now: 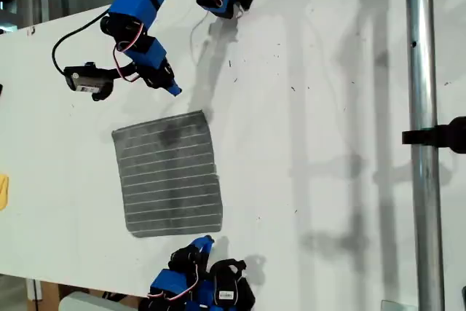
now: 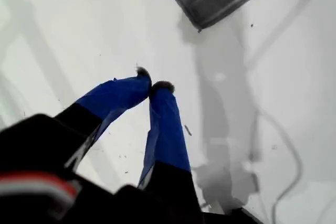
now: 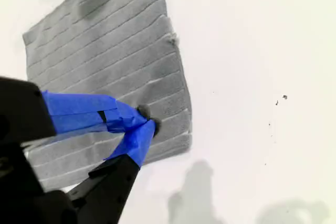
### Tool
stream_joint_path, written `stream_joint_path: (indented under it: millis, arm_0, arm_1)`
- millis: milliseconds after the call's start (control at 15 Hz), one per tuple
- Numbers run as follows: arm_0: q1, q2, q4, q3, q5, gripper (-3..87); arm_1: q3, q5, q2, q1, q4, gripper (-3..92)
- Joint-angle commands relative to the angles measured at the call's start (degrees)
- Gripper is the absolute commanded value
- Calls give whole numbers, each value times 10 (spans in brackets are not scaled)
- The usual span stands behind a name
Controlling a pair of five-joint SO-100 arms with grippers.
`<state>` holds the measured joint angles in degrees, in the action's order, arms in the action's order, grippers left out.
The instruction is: Grasp corners of a towel and fold twice.
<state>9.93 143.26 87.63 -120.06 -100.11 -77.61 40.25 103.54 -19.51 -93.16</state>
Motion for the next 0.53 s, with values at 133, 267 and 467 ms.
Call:
stream_joint_path:
  millis: [133,267,467]
  arm_0:
    - [36,-71,47,139,33,-29]
    - [51,-83,59,154,44,-29]
    - [53,-92,60,157,47,-29]
  arm_1:
    - [151,-97,-71,-29,-41,117]
    - [185,-127,-97,-38,-49,170]
    - [221,-163,-135,-40,-50,319]
